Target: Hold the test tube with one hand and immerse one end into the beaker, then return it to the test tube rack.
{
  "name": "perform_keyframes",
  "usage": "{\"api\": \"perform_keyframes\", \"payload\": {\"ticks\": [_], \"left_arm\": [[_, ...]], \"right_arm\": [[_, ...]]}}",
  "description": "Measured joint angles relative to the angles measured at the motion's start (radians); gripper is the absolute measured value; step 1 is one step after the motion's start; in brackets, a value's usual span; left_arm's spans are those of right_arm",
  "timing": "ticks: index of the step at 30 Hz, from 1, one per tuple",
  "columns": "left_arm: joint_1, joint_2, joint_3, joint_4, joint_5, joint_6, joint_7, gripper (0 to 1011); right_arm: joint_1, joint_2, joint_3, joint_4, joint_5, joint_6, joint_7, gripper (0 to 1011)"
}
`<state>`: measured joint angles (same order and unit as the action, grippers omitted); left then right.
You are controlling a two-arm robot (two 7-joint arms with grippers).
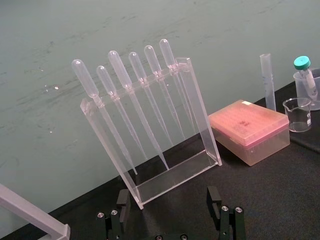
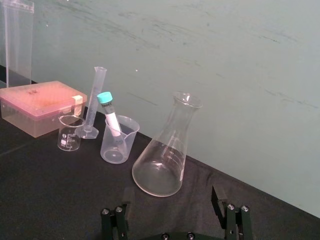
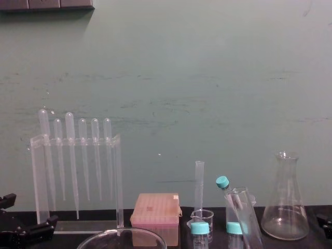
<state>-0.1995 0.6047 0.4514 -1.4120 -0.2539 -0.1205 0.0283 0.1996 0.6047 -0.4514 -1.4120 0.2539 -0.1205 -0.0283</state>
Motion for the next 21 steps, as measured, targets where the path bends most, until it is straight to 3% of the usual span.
{"api": "perform_keyframes", "payload": {"ticks": [21], "left_arm": [[0.0, 0.0, 0.0, 0.0, 0.0, 0.0, 0.0, 1000]], "right_arm": [[0.0, 0.0, 0.0, 0.0, 0.0, 0.0, 0.0, 1003]]}}
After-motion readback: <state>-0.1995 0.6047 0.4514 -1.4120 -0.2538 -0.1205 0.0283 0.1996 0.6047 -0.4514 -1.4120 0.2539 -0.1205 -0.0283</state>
